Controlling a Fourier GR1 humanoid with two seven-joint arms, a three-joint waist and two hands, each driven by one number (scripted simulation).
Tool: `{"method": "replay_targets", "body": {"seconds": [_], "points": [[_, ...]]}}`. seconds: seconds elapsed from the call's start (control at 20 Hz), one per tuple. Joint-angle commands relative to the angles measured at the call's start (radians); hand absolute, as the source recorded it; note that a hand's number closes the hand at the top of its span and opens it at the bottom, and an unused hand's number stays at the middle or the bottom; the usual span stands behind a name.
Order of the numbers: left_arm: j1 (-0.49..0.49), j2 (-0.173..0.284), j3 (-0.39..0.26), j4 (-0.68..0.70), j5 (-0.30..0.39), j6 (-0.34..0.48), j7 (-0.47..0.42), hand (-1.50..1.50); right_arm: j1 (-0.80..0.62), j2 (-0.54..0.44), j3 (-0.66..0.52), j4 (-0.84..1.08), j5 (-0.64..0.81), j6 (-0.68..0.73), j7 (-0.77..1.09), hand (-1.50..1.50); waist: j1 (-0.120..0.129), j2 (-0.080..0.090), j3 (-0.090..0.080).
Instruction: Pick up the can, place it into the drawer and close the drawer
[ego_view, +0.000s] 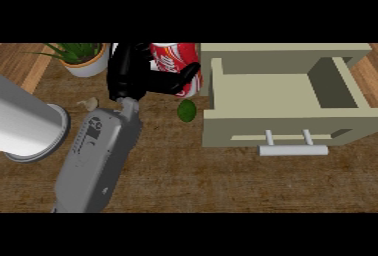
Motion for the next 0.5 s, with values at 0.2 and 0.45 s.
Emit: {"method": "replay_targets", "body": {"seconds": [0.2, 0.45], "points": [[-0.17, -0.001, -0.096, 0.095, 0.024, 0.15, 0.031, 1.5, -0.032, 0.0, -0.002, 0.04, 0.01, 0.023, 0.0, -1.5, -0.003, 0.001, 0.0], [-0.37, -0.001, -0.044, 0.278, 0.064, 0.162, 0.017, 1.5, -0.076, 0.004, 0.044, -0.005, 0.041, -0.05, 0.053, -1.5, -0.009, 0.005, 0.0]]}}
